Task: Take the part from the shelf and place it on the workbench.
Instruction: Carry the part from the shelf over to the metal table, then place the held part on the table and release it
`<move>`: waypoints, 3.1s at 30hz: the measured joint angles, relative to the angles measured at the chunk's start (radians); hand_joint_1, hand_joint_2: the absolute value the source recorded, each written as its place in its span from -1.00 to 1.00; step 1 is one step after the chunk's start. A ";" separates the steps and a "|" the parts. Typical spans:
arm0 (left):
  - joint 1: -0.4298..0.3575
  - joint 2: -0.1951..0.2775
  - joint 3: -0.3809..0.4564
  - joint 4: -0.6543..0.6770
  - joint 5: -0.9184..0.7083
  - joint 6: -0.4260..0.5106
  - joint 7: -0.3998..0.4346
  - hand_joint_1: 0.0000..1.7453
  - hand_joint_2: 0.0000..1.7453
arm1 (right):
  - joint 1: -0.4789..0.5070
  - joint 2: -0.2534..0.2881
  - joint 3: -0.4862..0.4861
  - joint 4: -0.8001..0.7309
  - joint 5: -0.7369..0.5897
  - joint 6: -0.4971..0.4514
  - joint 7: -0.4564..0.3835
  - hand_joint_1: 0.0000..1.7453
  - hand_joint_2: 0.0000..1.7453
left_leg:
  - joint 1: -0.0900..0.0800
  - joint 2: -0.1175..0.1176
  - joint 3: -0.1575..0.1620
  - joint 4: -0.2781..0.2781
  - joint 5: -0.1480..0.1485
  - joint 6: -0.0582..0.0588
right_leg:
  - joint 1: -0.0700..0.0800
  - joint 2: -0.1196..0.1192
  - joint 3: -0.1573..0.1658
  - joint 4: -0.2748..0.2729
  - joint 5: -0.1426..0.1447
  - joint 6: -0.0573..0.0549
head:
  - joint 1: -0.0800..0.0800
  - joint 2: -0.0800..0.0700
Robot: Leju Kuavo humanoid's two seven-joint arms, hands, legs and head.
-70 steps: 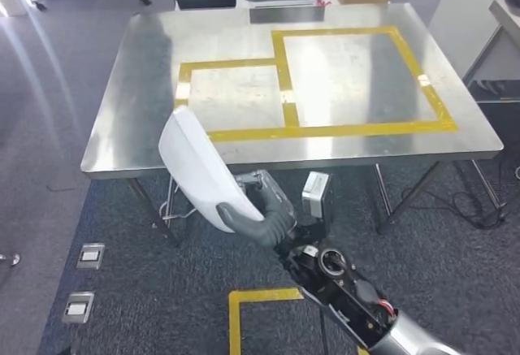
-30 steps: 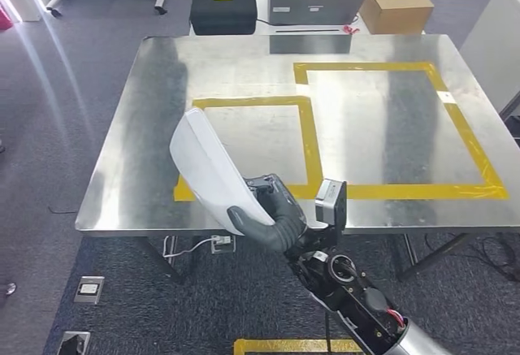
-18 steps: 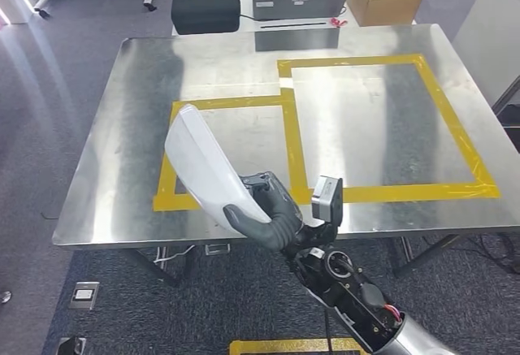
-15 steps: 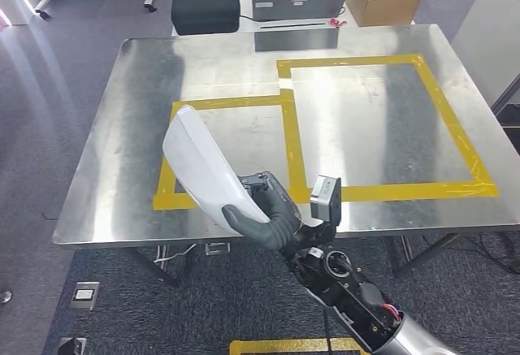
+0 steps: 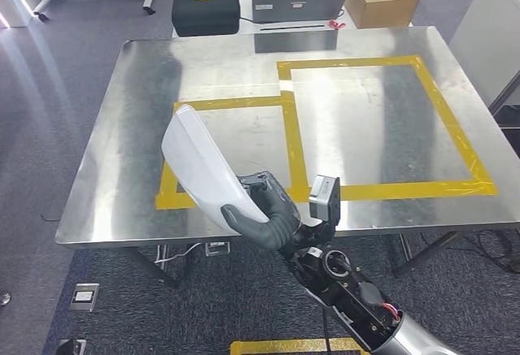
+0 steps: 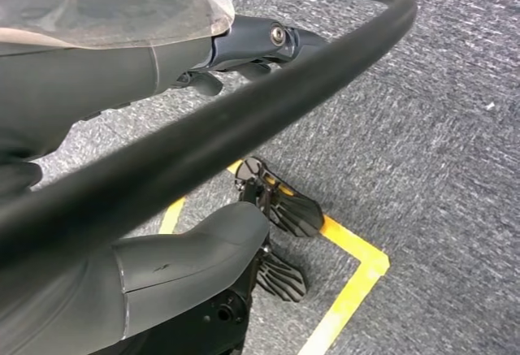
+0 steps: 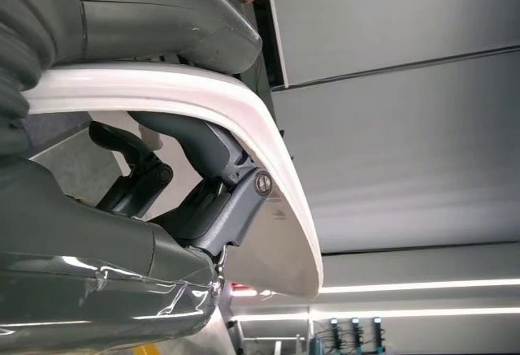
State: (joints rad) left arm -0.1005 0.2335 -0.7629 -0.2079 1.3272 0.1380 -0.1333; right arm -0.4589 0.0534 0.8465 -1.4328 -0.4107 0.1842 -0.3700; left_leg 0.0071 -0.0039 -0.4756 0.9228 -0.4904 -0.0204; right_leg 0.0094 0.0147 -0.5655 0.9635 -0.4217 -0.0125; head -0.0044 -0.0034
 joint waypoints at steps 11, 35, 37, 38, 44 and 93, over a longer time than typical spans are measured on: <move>0.000 0.000 0.000 0.000 -0.004 0.000 -0.001 -1.00 1.00 | 0.000 0.000 0.000 0.000 0.003 -0.007 0.000 1.00 1.00 | 0.000 0.000 0.000 0.000 0.000 0.000 | 0.000 0.000 0.000 -0.001 0.000 0.000 | -0.001 0.000; -0.001 0.005 0.000 0.000 -0.011 -0.002 -0.001 -1.00 1.00 | 0.001 -0.001 -0.003 0.000 0.007 -0.019 0.002 1.00 1.00 | 0.002 0.004 0.005 -0.016 0.014 0.026 | -0.006 -0.002 -0.009 0.007 -0.006 0.023 | -0.009 0.000; -0.001 0.004 0.000 0.000 -0.011 -0.002 -0.001 -1.00 1.00 | 0.001 -0.001 -0.005 0.000 0.007 -0.019 0.002 1.00 1.00 | 0.007 0.008 0.012 -0.028 0.021 0.031 | -0.009 -0.004 -0.055 0.106 -0.058 0.032 | 0.001 0.000; 0.000 0.004 0.000 0.000 -0.011 -0.002 -0.001 -1.00 1.00 | 0.002 -0.002 -0.006 0.000 0.007 -0.020 0.002 1.00 1.00 | 0.007 0.009 0.013 -0.029 0.021 0.032 | -0.012 -0.004 -0.088 0.180 -0.088 0.036 | 0.006 0.000; 0.003 0.004 0.000 0.000 -0.011 -0.001 -0.002 -1.00 1.00 | 0.011 -0.006 -0.008 0.000 0.007 -0.022 0.003 1.00 1.00 | 0.016 0.005 0.028 -0.018 -0.002 0.010 | -0.030 -0.008 -0.049 0.092 0.006 0.057 | 0.027 0.000; 0.000 0.004 -0.001 0.000 0.000 -0.001 -0.006 -1.00 1.00 | -0.003 -0.003 -0.006 0.007 0.010 -0.001 -0.001 1.00 1.00 | 0.012 -0.001 -0.112 0.036 0.072 -0.009 | -0.013 -0.007 0.042 -0.010 -0.040 0.021 | -0.028 0.000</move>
State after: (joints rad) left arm -0.1010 0.2374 -0.7637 -0.2075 1.3272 0.1370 -0.1392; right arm -0.4622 0.0500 0.8400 -1.4256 -0.4007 0.1828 -0.3710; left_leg 0.0192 -0.0047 -0.5880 0.9583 -0.4182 -0.0293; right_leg -0.0033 0.0080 -0.5238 0.9533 -0.4617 0.0088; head -0.0326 -0.0034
